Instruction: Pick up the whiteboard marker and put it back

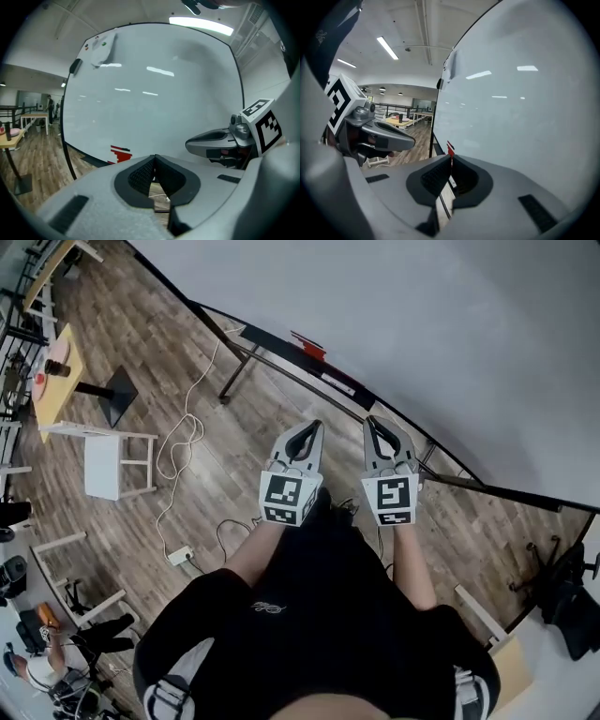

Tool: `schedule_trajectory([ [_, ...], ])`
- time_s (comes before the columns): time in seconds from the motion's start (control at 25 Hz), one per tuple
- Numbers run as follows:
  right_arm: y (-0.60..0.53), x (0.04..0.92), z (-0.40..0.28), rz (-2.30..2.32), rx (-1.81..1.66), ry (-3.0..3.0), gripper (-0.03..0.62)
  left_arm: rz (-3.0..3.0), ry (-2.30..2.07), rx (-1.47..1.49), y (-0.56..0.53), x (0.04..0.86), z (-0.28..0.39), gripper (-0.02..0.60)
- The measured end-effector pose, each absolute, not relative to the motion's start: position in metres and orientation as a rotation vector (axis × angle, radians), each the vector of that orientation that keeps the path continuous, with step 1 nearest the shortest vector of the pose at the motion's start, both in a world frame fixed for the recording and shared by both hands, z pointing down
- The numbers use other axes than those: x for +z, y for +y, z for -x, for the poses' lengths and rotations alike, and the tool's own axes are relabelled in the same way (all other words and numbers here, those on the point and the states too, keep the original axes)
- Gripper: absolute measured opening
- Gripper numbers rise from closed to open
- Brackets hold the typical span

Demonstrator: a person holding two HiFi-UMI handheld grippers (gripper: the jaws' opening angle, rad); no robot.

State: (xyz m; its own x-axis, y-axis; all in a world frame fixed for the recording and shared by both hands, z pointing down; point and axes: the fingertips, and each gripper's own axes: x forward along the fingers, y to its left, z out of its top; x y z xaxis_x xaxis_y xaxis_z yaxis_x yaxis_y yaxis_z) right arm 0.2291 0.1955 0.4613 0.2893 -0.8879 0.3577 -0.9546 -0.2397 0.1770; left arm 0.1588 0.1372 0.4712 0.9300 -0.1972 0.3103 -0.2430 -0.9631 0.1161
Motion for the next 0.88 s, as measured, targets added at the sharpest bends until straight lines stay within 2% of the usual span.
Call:
schedule_trajectory([
  [0.24,0.119,0.472,-0.209,-2.017,0.284,-1.695,0.005,-2.872,-0.451,0.422,0.065,0.480,-0.137,0.006],
  [0.48,0.091,0.507,-0.199,-1.810,0.356,-1.607,0.005,-2.779,-0.441,0.477,0.044,0.518,-0.121,0.006],
  [0.68,0.082,0.536,-0.212,-1.755,0.430,-1.575,0.005,-2.706,-0.469,0.509,0.042,0.548,-0.120,0.008],
  [0.88,0.066,0.604,-0.257,-1.627,0.497,-1.542,0.006,-2.642,-0.600,0.567,0.027,0.581,-0.145,0.006],
])
